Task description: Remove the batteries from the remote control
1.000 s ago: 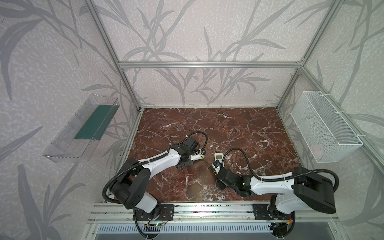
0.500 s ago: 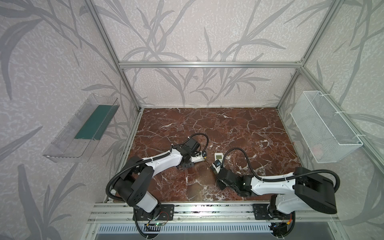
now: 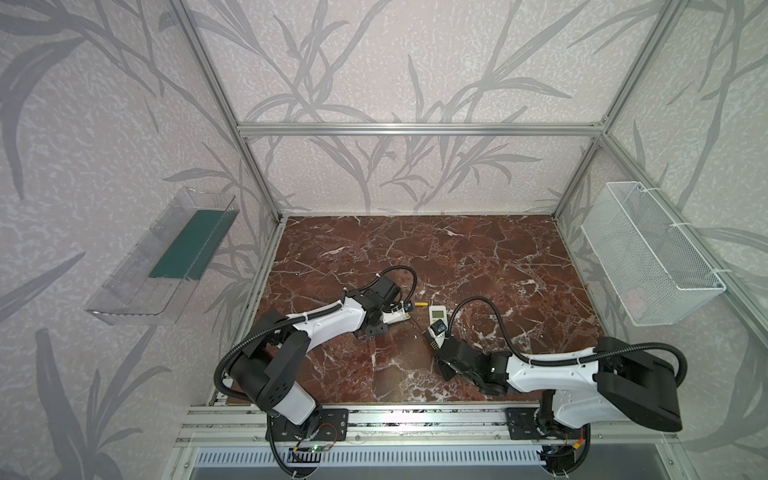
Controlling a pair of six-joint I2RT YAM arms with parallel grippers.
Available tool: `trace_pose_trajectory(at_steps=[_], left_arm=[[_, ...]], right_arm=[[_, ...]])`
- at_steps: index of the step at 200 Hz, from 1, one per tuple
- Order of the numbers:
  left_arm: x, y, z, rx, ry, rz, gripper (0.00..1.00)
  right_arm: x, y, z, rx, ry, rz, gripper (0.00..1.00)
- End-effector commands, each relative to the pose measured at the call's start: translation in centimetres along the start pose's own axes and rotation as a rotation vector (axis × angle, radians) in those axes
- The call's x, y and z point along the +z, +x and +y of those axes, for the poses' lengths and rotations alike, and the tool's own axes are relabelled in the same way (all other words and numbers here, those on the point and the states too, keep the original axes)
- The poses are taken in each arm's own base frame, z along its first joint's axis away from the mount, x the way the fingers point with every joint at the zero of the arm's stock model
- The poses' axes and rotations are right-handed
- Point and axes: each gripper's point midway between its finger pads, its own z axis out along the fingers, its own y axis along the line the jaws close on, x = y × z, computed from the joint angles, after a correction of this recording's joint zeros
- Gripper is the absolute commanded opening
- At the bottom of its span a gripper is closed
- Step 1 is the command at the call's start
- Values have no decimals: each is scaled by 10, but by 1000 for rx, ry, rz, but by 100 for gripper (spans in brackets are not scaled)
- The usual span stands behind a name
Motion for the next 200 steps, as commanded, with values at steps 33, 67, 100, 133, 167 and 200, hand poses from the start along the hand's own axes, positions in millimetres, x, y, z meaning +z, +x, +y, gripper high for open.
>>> trace_pose_trajectory(at_steps=[33,67,100,133,167,200], left_arm=[[8,-7,8,-99,4,-38,53],[8,-1,10,-135,16,-43,53],[5,-2,13,-170,7,-72,53],[4,-5,13,-188,8,-99,53],[5,-3,17,-254,-6,-82,53],[1,-6,17,-334,12,-90,53]], right_arm=[[-20,-34,-17,47,47,-54,0],[-24,-56,-48,121,58,-28,0],[-17,-66,-65,135,47,38,0],[-12,-72,-55,97,4,58,0],[-11,-66,-34,134,-99,122,0],[-8,-53,-12,152,-141,175,0]])
